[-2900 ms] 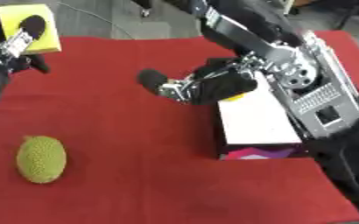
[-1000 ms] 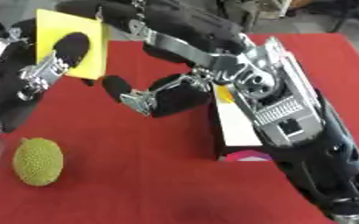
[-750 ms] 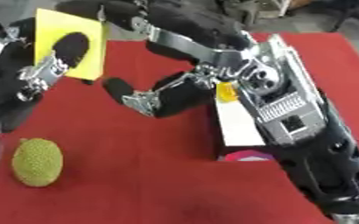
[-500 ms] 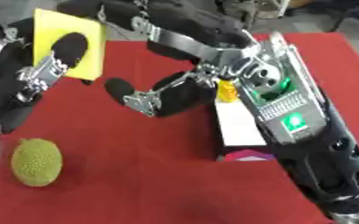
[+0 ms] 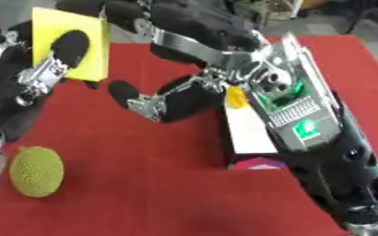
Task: Pick up the objects with one hand, pass them to the other hand, and then place them into the box on the other side of the table.
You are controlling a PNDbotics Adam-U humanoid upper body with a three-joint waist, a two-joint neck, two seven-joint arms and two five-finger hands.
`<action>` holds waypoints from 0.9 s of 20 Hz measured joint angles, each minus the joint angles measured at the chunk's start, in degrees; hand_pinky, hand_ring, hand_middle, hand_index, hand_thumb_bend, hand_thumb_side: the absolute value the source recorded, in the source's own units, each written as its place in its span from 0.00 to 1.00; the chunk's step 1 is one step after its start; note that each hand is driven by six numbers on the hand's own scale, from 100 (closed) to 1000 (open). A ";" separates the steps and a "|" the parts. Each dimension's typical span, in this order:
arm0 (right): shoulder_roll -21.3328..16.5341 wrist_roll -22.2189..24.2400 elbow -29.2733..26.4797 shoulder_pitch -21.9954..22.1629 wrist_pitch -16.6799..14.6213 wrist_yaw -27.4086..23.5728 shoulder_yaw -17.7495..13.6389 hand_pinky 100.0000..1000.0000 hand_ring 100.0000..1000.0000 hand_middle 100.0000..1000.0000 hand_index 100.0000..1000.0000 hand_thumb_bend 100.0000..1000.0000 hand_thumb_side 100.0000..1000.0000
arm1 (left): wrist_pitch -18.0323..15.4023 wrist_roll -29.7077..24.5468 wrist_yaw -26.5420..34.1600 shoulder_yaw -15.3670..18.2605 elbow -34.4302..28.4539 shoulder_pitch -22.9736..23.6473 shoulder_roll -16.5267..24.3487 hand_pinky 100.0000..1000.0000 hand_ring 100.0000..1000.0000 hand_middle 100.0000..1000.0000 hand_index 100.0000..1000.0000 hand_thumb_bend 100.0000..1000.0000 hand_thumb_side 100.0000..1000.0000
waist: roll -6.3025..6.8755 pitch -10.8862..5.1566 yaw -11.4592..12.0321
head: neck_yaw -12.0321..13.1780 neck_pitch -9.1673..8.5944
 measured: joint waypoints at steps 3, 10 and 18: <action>0.34 -0.22 -0.01 0.00 0.84 0.36 0.05 1.00 1.00 0.88 1.00 0.00 0.00 | -0.15 0.51 0.07 -0.18 0.16 -0.03 -0.64 0.41 0.35 0.14 0.54 0.00 0.33 | -0.08 0.00 0.04 | -0.11 0.00; 0.53 -0.69 -0.10 0.12 2.28 0.17 0.17 1.00 1.00 0.88 1.00 0.00 0.00 | -0.15 1.97 -0.06 -0.86 0.28 -0.09 -1.78 0.41 0.36 0.15 0.56 0.00 0.38 | -0.09 0.00 0.05 | -0.15 0.00; 0.24 -1.08 -0.29 0.58 4.31 -0.44 0.38 1.00 1.00 0.86 0.99 0.00 0.00 | 0.96 1.30 -0.60 -2.23 0.31 -0.26 -2.32 0.41 0.36 0.15 0.57 0.00 0.40 | -0.07 0.04 0.04 | -0.19 0.00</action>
